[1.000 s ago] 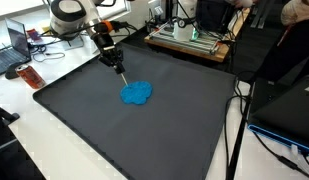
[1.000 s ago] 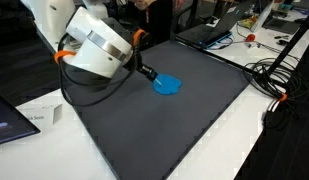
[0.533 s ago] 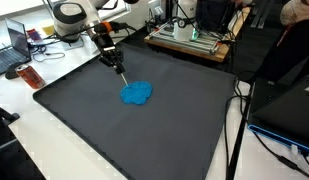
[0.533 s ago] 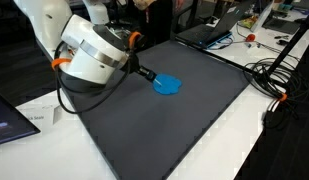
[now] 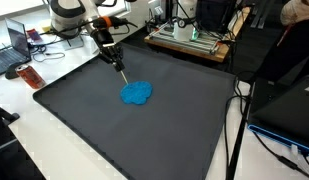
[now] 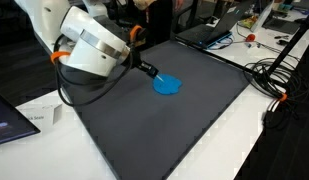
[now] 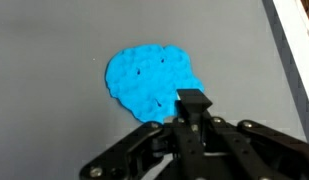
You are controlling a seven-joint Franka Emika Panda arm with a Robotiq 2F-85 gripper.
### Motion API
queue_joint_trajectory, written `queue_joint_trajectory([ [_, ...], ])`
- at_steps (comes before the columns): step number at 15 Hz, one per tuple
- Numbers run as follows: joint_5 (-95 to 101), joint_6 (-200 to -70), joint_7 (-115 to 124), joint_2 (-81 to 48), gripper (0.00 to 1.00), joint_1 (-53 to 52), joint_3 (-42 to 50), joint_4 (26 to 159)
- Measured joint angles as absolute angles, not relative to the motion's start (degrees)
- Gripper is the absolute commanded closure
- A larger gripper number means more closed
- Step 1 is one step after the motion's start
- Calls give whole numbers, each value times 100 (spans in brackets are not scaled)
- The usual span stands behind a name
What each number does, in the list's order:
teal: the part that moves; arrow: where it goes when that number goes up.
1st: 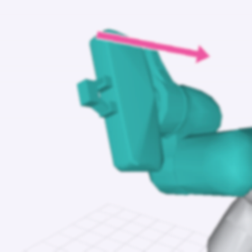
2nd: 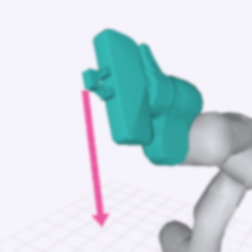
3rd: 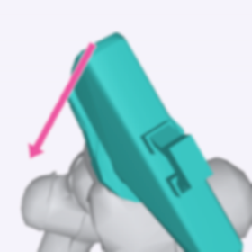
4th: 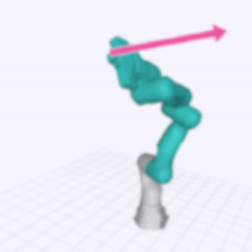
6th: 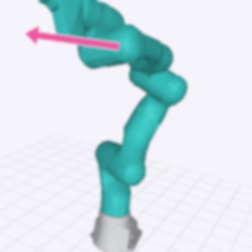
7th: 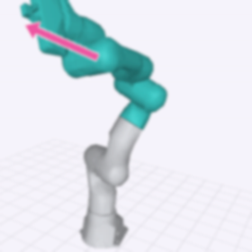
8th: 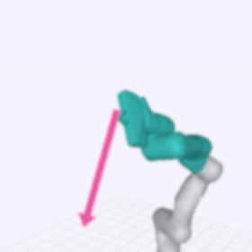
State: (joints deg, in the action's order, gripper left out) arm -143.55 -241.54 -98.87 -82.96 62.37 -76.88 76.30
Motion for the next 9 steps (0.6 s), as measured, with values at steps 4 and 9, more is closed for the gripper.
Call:
queue_joint_trajectory([
  [4,-14355,-24154,-9578,-7924,97,6177,-7691,7776],
  [9,-14326,-24154,-9083,-7141,97,5892,-7435,7745],
])
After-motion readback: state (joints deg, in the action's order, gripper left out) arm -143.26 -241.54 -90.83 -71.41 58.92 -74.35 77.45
